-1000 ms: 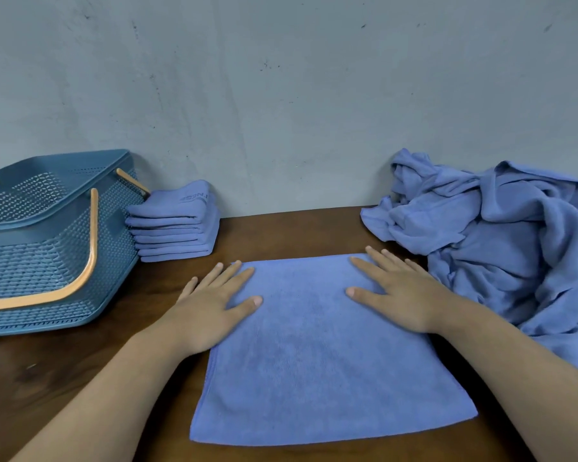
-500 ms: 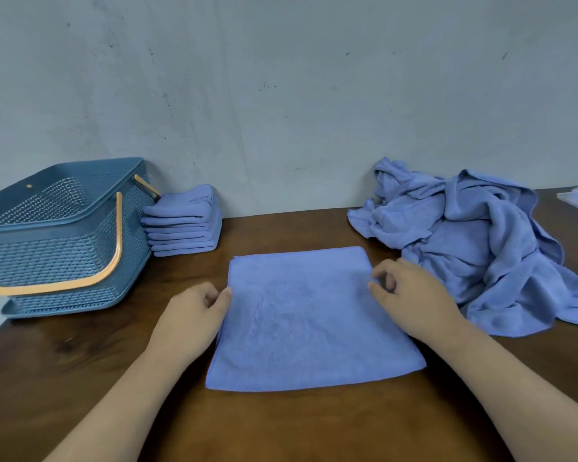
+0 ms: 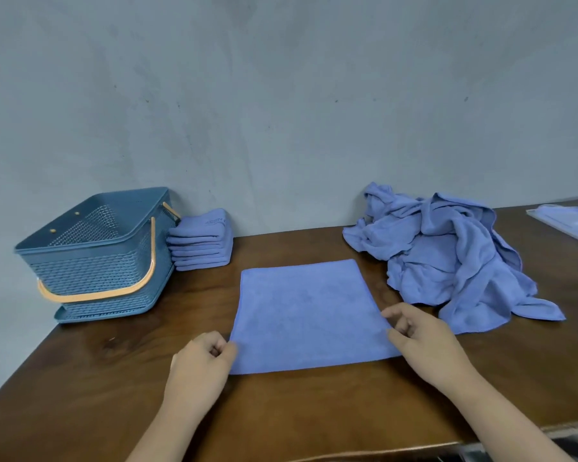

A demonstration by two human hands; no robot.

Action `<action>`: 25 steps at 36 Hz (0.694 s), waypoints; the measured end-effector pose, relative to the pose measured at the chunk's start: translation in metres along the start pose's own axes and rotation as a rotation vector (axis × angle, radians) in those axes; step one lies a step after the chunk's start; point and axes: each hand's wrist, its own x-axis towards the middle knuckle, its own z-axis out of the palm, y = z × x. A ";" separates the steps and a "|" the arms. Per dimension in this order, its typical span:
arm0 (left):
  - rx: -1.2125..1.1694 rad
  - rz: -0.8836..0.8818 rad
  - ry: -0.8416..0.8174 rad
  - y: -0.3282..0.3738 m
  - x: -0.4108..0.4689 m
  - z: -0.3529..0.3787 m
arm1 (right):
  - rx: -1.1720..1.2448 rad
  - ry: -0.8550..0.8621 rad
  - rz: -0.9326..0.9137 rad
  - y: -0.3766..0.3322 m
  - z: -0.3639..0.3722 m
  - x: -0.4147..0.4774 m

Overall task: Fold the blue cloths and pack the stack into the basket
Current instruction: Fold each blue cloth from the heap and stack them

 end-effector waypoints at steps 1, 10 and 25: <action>0.016 0.002 0.025 -0.001 -0.001 0.000 | 0.024 0.016 0.005 0.000 -0.001 0.000; 0.258 0.161 0.135 -0.006 -0.014 0.007 | -0.266 0.022 -0.087 -0.001 0.005 -0.007; 0.350 0.417 -0.253 0.050 0.030 0.031 | -0.511 -0.175 -0.277 -0.008 0.006 -0.007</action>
